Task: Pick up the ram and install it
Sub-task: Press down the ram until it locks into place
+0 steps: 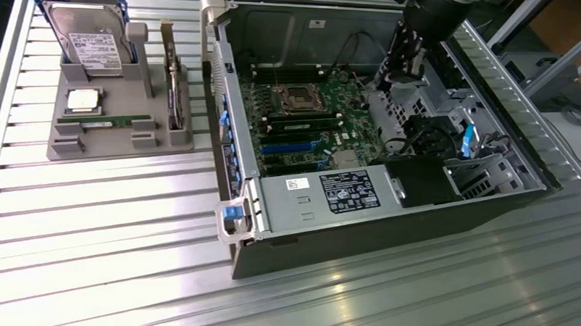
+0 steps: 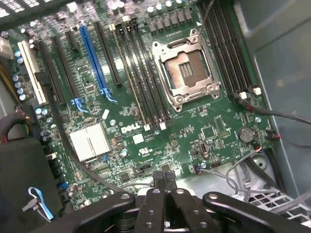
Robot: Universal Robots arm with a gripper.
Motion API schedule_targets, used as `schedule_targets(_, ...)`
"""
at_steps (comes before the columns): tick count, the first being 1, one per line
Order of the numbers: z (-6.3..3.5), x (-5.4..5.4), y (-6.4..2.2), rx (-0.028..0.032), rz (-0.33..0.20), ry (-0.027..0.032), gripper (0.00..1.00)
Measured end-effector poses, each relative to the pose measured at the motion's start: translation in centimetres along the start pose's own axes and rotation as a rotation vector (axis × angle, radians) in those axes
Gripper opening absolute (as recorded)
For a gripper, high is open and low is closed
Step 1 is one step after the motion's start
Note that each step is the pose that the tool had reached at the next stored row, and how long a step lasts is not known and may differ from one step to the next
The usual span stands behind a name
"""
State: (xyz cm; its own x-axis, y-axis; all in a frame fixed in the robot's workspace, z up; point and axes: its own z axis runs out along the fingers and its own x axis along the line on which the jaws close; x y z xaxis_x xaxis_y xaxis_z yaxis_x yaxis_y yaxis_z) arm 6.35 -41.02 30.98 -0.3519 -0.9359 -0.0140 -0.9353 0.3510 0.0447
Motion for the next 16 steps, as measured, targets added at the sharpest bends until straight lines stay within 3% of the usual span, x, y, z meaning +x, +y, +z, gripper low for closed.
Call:
schedule_targets(4, 0.03, 0.0, 0.0, 0.002, 0.144, -0.0064, 0.1)
schedule_targets(16, 0.1, 0.0, 0.0, 0.0052, 0.375, -0.0168, 0.1)
